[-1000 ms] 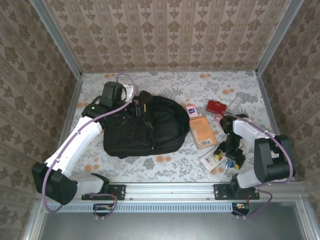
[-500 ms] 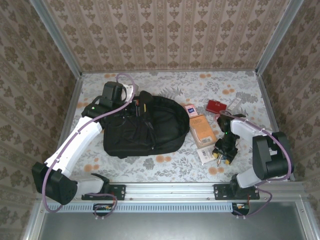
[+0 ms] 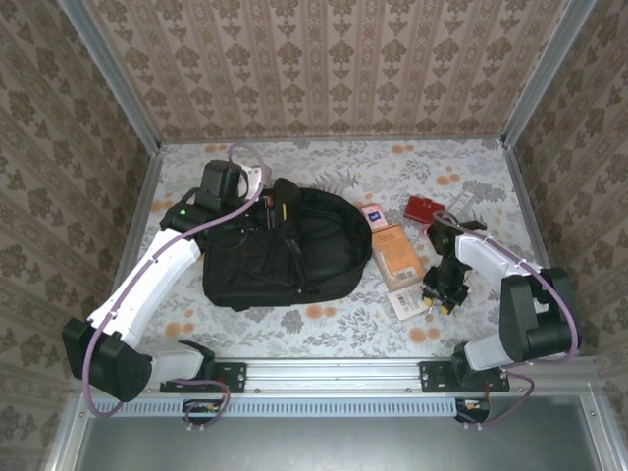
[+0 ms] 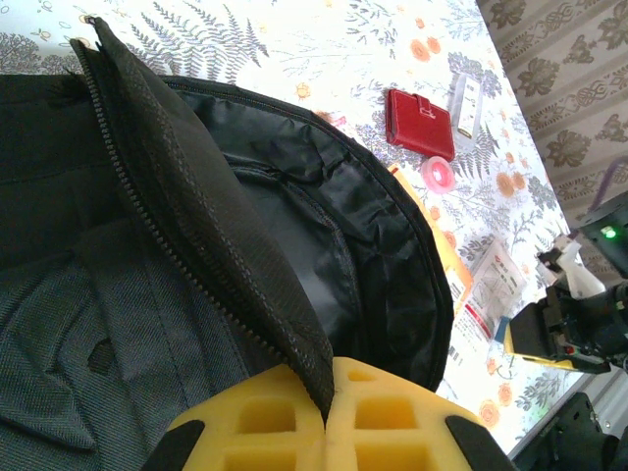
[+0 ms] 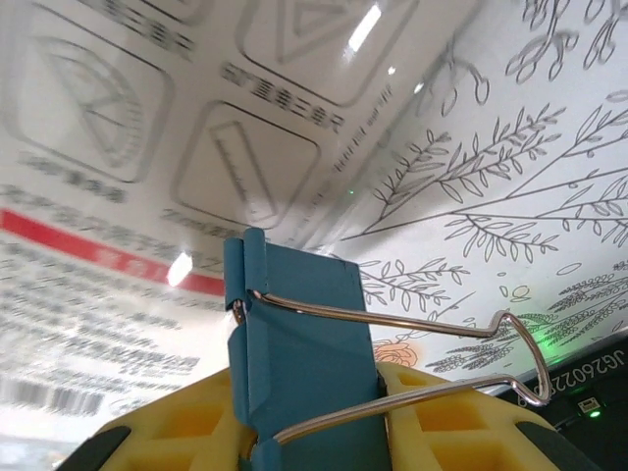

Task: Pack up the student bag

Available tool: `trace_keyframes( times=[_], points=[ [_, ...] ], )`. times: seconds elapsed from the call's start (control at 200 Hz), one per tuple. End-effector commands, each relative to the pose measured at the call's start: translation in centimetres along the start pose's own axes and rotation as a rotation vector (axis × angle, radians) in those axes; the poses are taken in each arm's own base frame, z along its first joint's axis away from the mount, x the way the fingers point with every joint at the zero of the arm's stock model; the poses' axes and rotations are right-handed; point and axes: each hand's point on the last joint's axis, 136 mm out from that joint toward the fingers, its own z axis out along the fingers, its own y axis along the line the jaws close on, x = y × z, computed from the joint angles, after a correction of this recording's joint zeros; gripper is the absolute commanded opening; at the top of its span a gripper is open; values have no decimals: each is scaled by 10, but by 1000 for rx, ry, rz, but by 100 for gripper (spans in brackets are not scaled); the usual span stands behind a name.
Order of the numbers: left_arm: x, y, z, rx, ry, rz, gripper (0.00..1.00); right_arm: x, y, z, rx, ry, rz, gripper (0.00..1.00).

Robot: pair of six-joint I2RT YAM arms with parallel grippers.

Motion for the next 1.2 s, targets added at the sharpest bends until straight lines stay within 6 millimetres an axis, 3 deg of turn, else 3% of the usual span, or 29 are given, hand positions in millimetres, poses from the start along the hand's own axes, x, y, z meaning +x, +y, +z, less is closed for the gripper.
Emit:
trace_keyframes(
  times=[0.0, 0.1, 0.22, 0.325, 0.51, 0.62, 0.755, 0.945, 1.055, 1.1, 1.125, 1.195],
  points=[
    [-5, -9, -3, 23, -6, 12, 0, -6, 1, -25, -14, -55, -28, 24],
    [-7, -10, -7, 21, -9, 6, 0, -10, 15, -52, -72, -107, -75, 26],
    [-15, -19, -15, 48, -19, 0, 0, -13, 55, -99, -209, -204, -184, 27],
    [-23, -28, -21, 73, -14, 0, 0, -8, 99, -142, -340, -296, -304, 27],
    [-37, -54, -34, 149, 20, 15, 0, 15, 192, -181, -544, -310, -511, 27],
    [-44, -66, -41, 175, 48, 33, 0, 37, 245, -190, -639, -300, -629, 27],
    [-49, -74, -47, 180, 81, 64, 0, 62, 304, -184, -719, -250, -718, 27],
    [-53, -81, -51, 186, 101, 85, 0, 87, 373, -160, -825, -124, -709, 28],
    [-52, -81, -52, 173, 114, 100, 0, 122, 405, -163, -910, -62, -737, 30],
    [-51, -79, -51, 167, 121, 102, 0, 136, 415, -164, -934, -39, -752, 38],
    [-51, -79, -51, 166, 123, 104, 0, 143, 418, -166, -944, -24, -759, 49],
    [-51, -77, -53, 153, 121, 112, 0, 149, 422, -163, -943, -16, -760, 66]
  ],
)
